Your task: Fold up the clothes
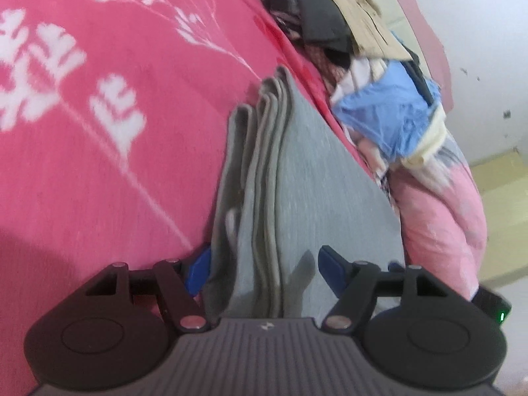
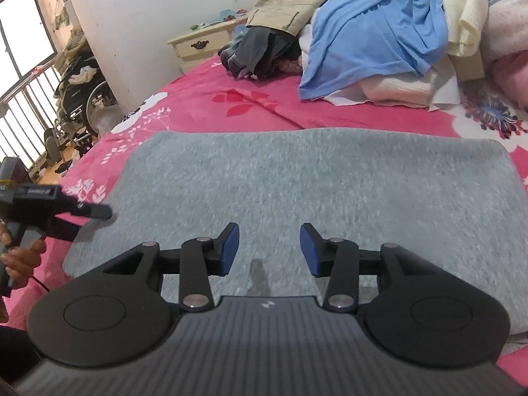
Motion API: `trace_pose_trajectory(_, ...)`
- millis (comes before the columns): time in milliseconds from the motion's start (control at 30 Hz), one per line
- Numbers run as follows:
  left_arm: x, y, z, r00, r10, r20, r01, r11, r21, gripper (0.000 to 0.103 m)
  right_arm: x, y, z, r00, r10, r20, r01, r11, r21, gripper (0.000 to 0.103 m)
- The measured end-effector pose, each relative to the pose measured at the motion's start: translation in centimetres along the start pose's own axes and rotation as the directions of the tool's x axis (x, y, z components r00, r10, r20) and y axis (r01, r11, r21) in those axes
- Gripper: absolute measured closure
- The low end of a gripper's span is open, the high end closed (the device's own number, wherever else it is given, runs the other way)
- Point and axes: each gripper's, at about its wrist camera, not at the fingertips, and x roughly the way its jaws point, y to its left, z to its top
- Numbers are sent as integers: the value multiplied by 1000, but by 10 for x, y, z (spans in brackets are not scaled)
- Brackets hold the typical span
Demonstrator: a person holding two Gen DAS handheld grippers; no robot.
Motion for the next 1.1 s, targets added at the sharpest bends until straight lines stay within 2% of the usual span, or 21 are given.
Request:
trace_pose_trajectory(133,9,0,7,1000,24,-11,-24,1000,-14,31,3,-1,0,1000,-4,-9,4,1000,4,63)
trace_pose_trajectory(300,19,-6,14,999,31,21,-30,999,-30,31,6,-4,3,1000,-30,8,30,1000,2,63)
trace_pose_trajectory(467,21,-9,11,998,34,59,-32,999,-31,41,25,-17,26,996,-86,39,86,996,-7,69)
trace_pose_trajectory(633,21,-7,11,998,33,58,-31,999,-36,42,58,-40,44,993,-113,32,112,993,37,73)
trace_pose_trajectory(733,22,-8,11,997,41,60,-39,999,-30,41,65,-40,28,992,-126,9,126,992,9,73)
trace_pose_trajectory(867,21,-6,11,998,38,59,-36,999,-29,41,42,-22,2,991,-134,-26,133,990,-39,73)
trace_pose_trajectory(1000,20,-5,12,998,34,58,-32,999,-41,41,14,4,-27,985,-152,-79,139,979,-151,73)
trace_pose_trajectory(1100,20,-5,12,998,35,59,-33,998,-45,41,6,19,-30,980,-172,-102,143,959,-244,75)
